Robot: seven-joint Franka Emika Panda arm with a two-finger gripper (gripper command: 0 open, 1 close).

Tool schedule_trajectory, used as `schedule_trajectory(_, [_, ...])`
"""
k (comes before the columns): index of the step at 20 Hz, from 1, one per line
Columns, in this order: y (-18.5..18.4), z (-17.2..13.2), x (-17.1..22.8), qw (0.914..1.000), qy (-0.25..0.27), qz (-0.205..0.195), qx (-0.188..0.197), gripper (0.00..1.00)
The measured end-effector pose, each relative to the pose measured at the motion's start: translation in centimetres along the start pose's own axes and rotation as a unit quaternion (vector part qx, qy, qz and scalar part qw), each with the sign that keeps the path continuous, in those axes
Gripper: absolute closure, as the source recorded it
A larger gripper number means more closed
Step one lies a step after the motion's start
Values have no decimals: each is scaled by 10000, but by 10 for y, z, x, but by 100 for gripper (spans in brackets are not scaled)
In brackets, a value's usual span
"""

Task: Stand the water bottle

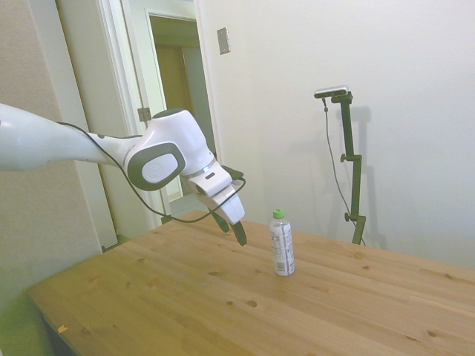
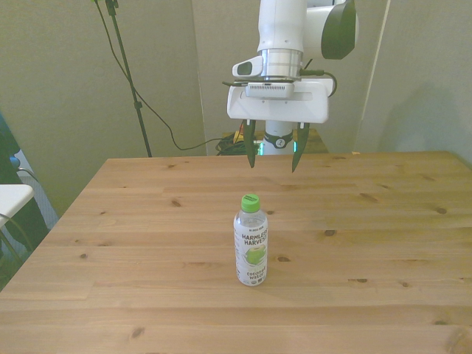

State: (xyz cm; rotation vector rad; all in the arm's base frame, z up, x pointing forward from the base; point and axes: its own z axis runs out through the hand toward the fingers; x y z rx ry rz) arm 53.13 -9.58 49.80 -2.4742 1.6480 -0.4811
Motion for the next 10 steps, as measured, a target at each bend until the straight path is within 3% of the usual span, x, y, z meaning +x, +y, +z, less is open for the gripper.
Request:
schedule_trajectory(7, [37, -21, 3, 9960, -690, -493, -264, 0])
schedule_trajectory(10, [48, -29, 1, 9950, -753, -586, -290, 0])
